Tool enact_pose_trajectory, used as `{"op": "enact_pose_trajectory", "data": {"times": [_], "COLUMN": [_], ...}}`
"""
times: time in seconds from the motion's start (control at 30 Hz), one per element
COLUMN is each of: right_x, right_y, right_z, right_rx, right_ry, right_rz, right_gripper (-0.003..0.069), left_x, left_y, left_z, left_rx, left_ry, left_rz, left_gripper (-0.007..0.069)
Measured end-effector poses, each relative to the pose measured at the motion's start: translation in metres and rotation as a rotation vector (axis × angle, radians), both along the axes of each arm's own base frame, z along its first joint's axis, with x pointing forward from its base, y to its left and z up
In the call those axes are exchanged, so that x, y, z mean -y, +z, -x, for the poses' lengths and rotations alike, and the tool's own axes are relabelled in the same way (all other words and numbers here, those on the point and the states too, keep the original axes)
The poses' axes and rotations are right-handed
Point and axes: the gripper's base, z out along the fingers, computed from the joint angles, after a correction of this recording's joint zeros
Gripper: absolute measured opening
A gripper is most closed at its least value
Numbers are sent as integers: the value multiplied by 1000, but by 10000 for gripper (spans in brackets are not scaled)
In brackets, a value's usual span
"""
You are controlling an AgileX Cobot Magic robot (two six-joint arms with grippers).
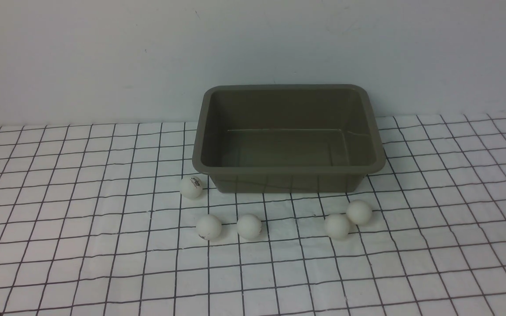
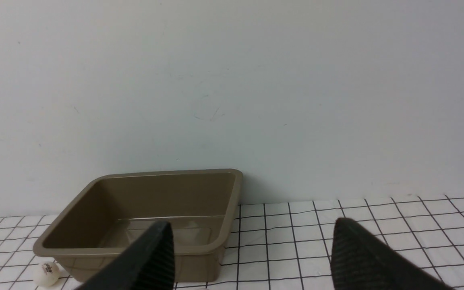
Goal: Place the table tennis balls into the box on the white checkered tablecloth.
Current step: 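Reach for and grasp a ping pong ball on the table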
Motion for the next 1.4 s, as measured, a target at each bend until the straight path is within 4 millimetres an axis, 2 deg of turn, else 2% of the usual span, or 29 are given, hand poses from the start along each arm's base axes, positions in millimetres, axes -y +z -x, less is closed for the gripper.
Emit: {"op": "enact_pose_trajectory", "data": {"times": [0.77,1.0,1.4], "right_x": [-2,-4,-5], "right_y": [0,-6,-7], "right_z": [0,1,1], "right_rx": [-10,-78,-85], "right_ry": [23,44,47], "right_rz": [-32,-37,-37], "right_gripper": [472,472,472], "left_x": [1,4,6], "left_y": [1,6,16], "left_z": [0,-2,-4], "left_rx": [14,84,199], "left_ry": [-2,-8,3], "left_rz": [16,129,319], "left_gripper": [279,279,279]}}
